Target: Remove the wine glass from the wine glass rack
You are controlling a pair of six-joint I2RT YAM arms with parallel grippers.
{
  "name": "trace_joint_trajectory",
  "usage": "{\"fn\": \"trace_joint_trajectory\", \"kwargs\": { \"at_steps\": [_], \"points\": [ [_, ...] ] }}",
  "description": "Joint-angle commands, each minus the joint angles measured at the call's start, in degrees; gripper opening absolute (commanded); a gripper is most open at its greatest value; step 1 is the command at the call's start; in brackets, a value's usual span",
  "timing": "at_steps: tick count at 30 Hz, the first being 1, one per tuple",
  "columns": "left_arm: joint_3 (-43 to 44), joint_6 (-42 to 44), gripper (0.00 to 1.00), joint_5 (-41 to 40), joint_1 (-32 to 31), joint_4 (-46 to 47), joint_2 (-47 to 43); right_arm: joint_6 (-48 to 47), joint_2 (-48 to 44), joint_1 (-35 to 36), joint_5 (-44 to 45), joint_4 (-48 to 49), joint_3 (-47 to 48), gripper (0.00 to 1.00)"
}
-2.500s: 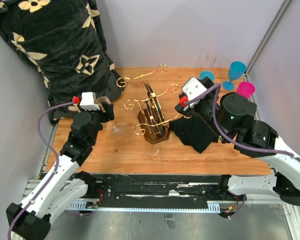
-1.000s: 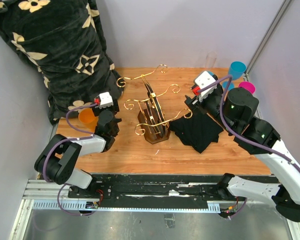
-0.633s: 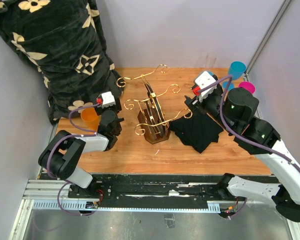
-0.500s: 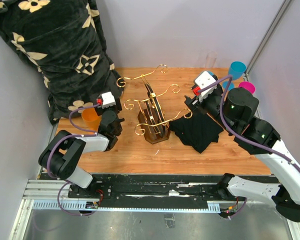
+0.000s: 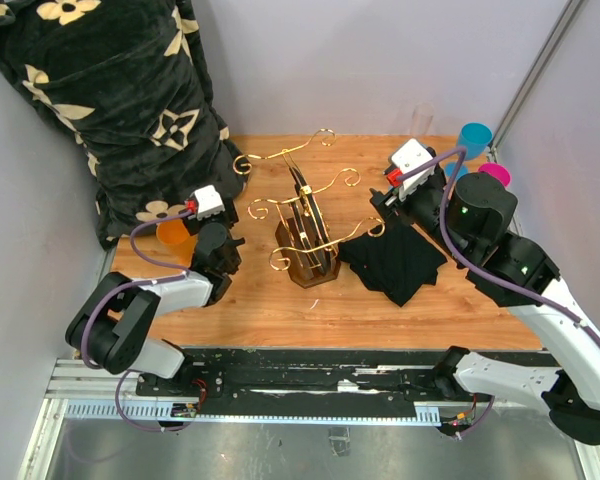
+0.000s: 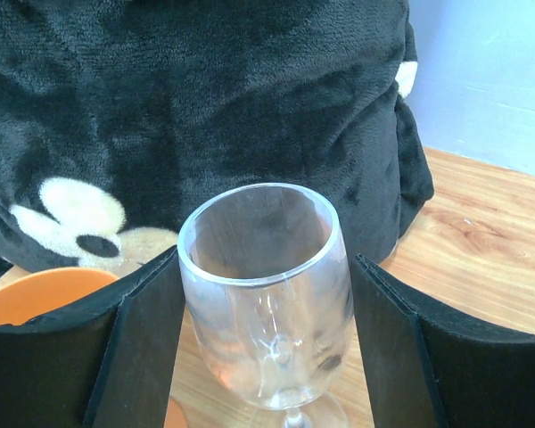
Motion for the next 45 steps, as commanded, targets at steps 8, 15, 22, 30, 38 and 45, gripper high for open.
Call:
{"fn": "trace_joint_trajectory", "kwargs": {
  "at_steps": [8, 15, 22, 30, 38, 45],
  "points": [
    [4.0, 2.5, 0.63, 0.5, -2.1, -0.5, -0.9, 0.9, -0.7, -1.0, -0.3, 1.8, -0.2, 0.67],
    [4.9, 0.4, 0.64, 0.8, -2.4, -1.0, 2.8, 0.5, -1.8, -1.1, 0.2, 1.9, -0.7, 0.67],
    [4.7, -0.8, 0.7, -0.7, -2.3, -0.8, 5.0, 0.4, -2.6, -1.1, 0.4, 2.0, -1.3, 0.67],
    [5.0, -1.3, 0.84, -1.4, -3.0, -1.6, 5.2, 0.3, -2.6, -1.1, 0.4, 2.1, -1.5, 0.67],
    [5.0, -1.1, 0.9, -3.3, -4.0, -2.0, 6.3, 0.4, -2.3, -1.1, 0.4, 2.2, -1.3, 0.67],
    [4.0, -1.2, 0.96, -6.5, -5.8, -3.4, 1.5, 0.4, -1.8, -1.2, 0.7, 2.2, -0.7, 0.68]
  ]
}}
